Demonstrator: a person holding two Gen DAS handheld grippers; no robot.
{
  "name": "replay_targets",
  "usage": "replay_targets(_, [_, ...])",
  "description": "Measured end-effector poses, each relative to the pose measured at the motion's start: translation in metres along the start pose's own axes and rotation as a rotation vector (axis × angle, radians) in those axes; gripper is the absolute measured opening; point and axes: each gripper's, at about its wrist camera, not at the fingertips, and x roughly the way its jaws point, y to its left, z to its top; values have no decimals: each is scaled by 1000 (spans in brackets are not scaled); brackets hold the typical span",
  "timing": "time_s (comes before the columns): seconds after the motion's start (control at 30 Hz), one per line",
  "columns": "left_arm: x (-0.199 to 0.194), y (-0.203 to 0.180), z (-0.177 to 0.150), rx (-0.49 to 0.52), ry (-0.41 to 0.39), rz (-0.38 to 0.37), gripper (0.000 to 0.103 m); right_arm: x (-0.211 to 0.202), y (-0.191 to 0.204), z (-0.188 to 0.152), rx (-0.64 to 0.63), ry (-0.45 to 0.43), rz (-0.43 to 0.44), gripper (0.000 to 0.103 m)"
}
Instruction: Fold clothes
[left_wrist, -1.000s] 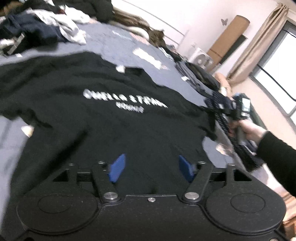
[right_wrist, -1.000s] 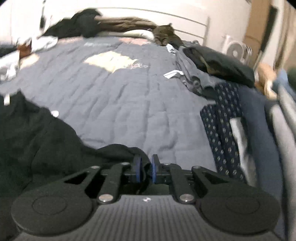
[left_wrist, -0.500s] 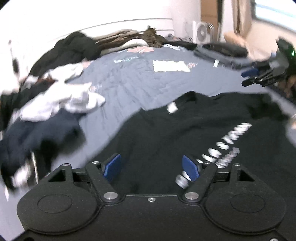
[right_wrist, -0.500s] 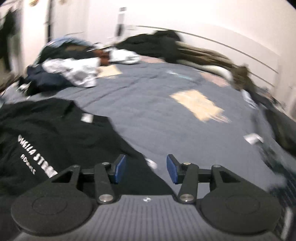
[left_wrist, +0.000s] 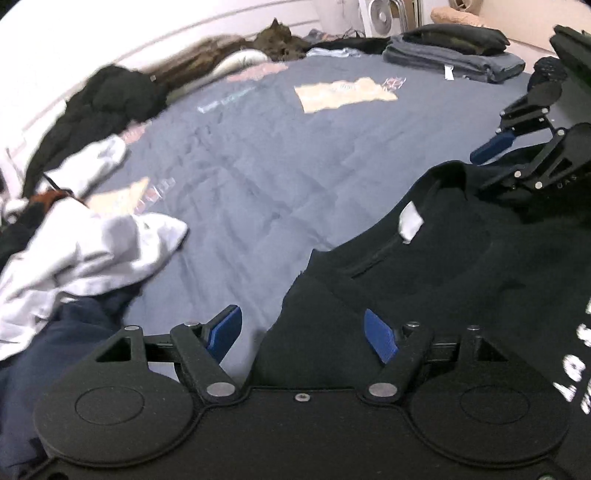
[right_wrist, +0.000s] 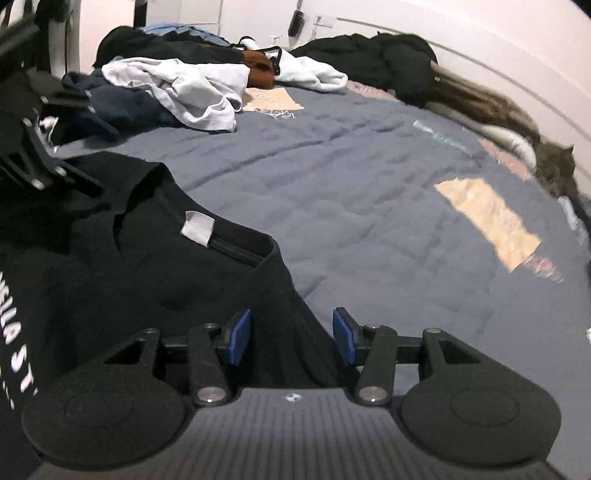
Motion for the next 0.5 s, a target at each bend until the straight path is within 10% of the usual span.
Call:
replay_targets(0.07, [9,3,-2,-18,21,-62,33,8,-3,0,45,8,7,30])
replay_targets(0.17, [11,8,-3,-56,12,-104,9,13,-7,1,106,-14,11,8])
replay_targets(0.5, [28,26,23,-196,-75,-15,12,18,-36,15,283,-131,-99,6])
